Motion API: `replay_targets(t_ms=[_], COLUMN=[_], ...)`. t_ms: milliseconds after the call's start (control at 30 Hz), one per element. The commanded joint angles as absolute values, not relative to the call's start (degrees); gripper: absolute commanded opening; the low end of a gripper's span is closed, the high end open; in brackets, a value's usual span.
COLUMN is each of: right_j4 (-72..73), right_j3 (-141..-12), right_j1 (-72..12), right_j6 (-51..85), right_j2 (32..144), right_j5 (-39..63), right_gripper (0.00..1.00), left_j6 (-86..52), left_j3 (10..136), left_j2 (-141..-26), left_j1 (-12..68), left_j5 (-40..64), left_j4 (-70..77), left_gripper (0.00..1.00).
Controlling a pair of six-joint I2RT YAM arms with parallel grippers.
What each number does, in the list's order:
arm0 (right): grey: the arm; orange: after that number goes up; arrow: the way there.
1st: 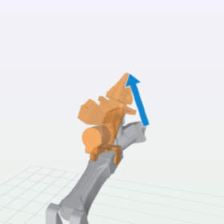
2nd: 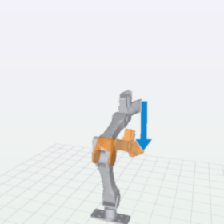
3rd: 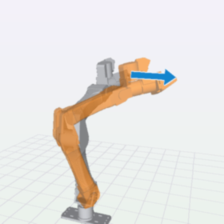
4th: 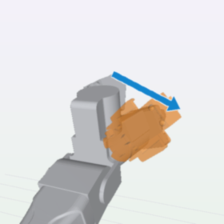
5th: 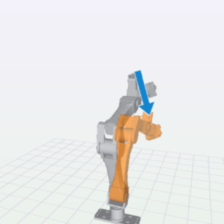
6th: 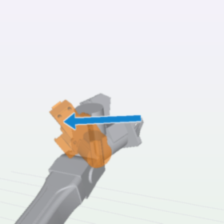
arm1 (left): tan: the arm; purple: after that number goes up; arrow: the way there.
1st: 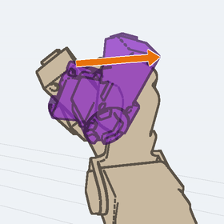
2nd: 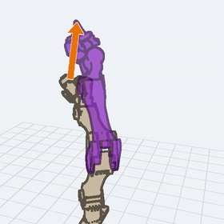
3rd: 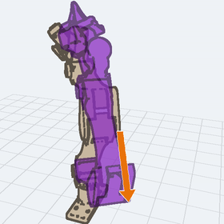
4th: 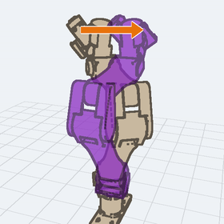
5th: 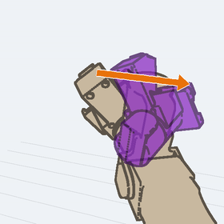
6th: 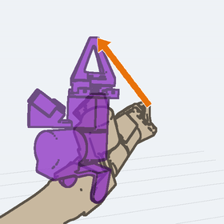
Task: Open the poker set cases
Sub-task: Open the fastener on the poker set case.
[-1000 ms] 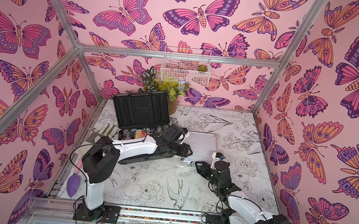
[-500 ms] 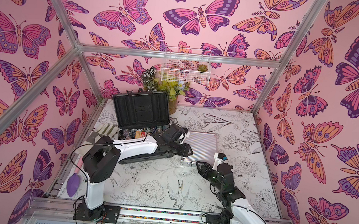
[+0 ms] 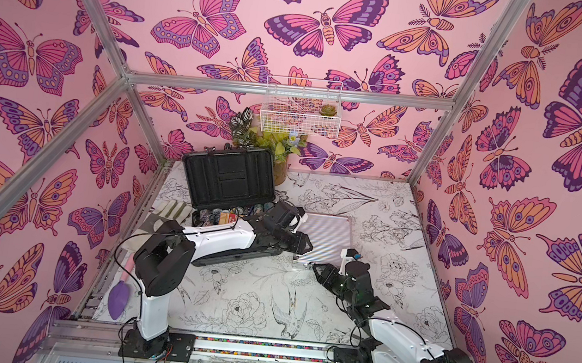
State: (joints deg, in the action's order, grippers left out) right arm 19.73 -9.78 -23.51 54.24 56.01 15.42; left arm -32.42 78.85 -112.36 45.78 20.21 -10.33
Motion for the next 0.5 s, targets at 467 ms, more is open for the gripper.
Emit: replay_targets(t_ms=[467], right_j4=[20.28], right_j3=[-14.06], right_j1=[-24.88], right_j6=[55.10], right_j2=[54.65], right_j5=[13.56], right_gripper=[0.52], left_j6=[-32.95], left_j3=[78.07], left_j2=[-116.58], left_j1=[45.04], left_j5=[20.04], left_j4=[-16.17], left_gripper=[0.54])
